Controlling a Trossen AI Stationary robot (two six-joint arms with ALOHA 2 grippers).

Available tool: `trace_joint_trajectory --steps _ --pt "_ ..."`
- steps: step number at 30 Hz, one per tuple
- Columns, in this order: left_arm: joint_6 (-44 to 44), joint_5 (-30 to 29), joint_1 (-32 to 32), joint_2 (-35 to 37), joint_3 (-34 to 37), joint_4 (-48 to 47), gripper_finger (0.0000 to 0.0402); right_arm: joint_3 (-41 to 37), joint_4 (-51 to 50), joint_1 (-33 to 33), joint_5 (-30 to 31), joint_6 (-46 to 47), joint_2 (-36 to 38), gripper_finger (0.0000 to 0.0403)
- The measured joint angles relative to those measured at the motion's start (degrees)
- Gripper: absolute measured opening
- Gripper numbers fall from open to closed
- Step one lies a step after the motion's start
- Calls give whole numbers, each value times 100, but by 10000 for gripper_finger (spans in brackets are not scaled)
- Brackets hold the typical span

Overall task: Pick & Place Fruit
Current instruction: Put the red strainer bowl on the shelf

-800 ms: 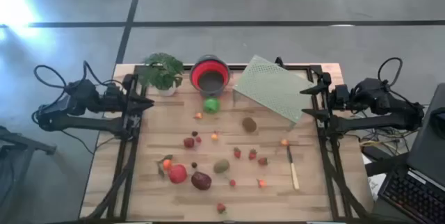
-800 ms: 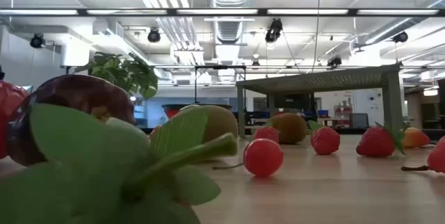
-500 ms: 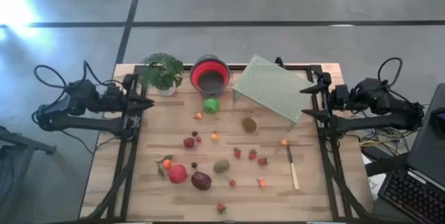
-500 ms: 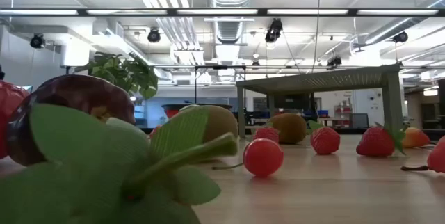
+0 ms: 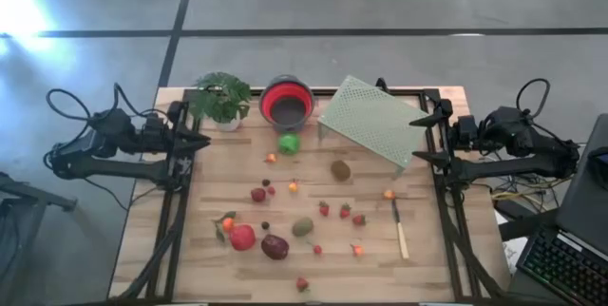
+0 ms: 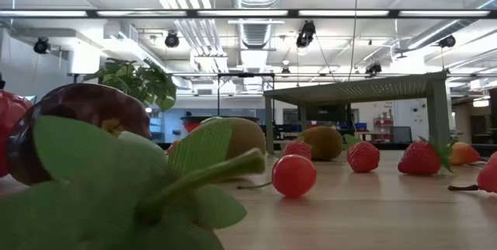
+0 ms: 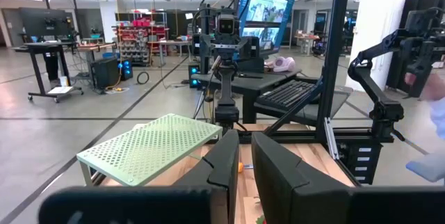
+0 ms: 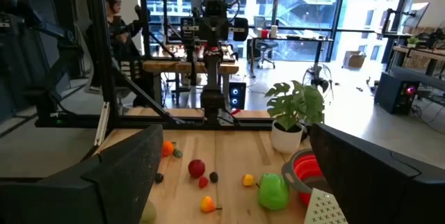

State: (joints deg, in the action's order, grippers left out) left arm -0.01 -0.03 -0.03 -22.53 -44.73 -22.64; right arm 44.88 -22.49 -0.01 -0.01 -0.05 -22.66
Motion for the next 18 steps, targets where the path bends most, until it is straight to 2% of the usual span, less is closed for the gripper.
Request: trace_joint_trajectory --steps 10,18 --pt "2 0 0 -1 0 0 46 2 131 0 1 -632 -7 330" --pt "0 0 0 -1 0 -1 46 2 1437 -1 2 -448 -190 306"
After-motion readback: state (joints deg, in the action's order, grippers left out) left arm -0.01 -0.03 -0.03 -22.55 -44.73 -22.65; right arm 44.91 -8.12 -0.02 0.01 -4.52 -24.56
